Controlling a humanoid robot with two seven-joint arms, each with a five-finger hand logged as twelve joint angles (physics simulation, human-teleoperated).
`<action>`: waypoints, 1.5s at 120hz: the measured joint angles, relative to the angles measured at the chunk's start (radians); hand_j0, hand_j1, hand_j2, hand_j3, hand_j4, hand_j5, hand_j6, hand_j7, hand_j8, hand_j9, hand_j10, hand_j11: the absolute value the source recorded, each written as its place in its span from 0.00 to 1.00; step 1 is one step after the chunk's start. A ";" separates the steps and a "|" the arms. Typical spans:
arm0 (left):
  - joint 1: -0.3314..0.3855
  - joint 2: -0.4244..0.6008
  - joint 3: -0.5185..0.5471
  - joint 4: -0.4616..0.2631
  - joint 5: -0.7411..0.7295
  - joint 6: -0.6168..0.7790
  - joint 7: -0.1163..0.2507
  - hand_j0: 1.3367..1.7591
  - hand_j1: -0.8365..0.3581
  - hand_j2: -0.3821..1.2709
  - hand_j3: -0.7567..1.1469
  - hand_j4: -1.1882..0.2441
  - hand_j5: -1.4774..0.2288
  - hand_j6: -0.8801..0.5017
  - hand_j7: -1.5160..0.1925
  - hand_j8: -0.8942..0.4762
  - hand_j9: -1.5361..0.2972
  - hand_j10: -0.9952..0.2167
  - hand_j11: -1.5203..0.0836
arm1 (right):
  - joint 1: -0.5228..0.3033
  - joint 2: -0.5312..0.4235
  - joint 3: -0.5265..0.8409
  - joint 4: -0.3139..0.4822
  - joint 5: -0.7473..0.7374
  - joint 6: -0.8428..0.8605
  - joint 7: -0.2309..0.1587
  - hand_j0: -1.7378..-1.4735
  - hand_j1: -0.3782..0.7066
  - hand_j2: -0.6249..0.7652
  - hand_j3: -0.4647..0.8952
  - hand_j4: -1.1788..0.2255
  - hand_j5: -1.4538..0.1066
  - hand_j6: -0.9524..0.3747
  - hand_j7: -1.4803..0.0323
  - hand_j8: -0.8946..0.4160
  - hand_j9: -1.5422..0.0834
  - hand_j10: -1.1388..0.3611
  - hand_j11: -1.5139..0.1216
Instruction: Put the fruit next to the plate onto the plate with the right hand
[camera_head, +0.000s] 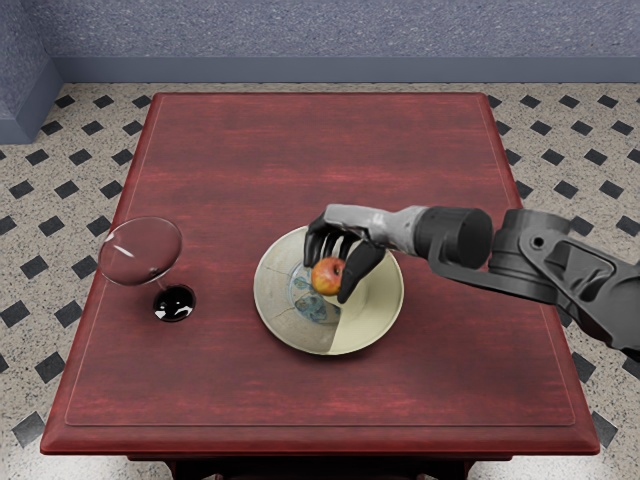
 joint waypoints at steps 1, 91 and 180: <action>0.000 0.000 0.000 0.000 0.000 0.000 0.000 0.76 0.99 0.23 0.40 0.83 0.87 0.64 0.89 0.65 0.84 0.82 0.95 | 0.000 0.000 0.000 0.000 0.000 0.000 0.000 0.31 0.61 0.76 0.34 0.33 0.32 0.29 0.36 0.30 0.37 0.30 0.34; 0.000 0.000 0.000 0.000 0.000 0.000 0.000 0.76 0.99 0.23 0.40 0.83 0.87 0.64 0.89 0.65 0.84 0.82 0.95 | 0.006 -0.015 0.006 -0.006 0.115 0.012 0.000 0.30 0.29 0.45 0.34 0.66 0.72 0.53 0.76 0.50 0.75 0.59 0.72; 0.000 0.000 0.000 0.000 0.000 0.000 0.000 0.76 0.99 0.23 0.40 0.83 0.87 0.64 0.89 0.65 0.84 0.82 0.95 | -0.001 -0.389 0.089 -0.126 1.001 0.218 0.000 0.30 0.03 0.45 0.34 0.83 0.93 0.71 0.97 0.68 0.94 0.75 0.92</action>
